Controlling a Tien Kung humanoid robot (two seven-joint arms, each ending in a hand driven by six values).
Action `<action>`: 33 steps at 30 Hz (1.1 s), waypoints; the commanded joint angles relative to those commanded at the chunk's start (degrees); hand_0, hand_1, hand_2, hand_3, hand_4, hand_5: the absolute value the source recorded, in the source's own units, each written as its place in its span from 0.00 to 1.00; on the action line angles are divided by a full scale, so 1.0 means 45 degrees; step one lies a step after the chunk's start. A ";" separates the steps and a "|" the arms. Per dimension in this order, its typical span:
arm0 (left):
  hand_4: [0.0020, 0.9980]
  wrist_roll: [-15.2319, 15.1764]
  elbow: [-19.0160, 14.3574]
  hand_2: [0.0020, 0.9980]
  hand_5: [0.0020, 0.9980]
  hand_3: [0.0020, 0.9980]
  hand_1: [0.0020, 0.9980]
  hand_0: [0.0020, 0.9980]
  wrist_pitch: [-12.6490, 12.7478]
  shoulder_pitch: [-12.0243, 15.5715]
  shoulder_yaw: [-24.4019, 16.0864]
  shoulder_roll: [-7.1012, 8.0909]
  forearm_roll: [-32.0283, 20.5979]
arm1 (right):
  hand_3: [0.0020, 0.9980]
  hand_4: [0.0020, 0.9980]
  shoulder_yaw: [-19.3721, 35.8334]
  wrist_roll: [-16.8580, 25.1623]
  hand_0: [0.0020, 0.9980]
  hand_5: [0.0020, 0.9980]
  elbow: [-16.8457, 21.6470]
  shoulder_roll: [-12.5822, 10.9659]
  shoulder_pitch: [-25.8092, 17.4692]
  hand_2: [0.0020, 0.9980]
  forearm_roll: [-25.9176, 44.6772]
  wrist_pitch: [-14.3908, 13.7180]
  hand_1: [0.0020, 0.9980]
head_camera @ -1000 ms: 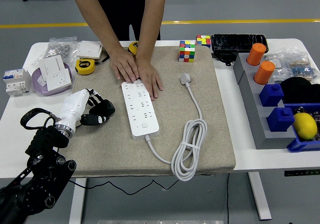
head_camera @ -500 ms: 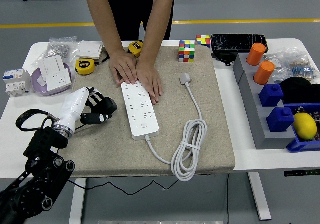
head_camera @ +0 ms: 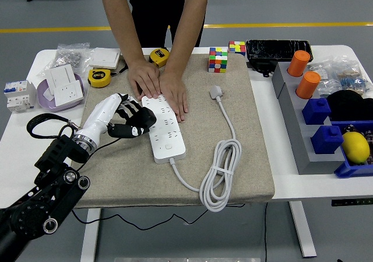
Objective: Pick up the plug,place it near the board,insert it into the board,press the button
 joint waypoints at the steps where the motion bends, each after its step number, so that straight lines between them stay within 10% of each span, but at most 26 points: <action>1: 0.78 0.0004 0.0108 0.28 0.00 0.35 0.28 0.43 -0.0018 -0.0099 0.0111 0.0042 -0.0028 | 0.78 1.00 -0.0006 -0.0001 0.90 1.00 0.0000 -0.0003 0.0004 0.75 0.0001 0.0001 0.77; 33: 0.80 0.0121 0.1190 0.29 0.00 0.37 0.31 0.44 -0.0689 -0.1553 0.2017 0.1129 -0.0367 | 0.78 1.00 0.0069 0.0010 0.89 1.00 0.0000 -0.0090 0.0158 0.75 0.0086 -0.0029 0.77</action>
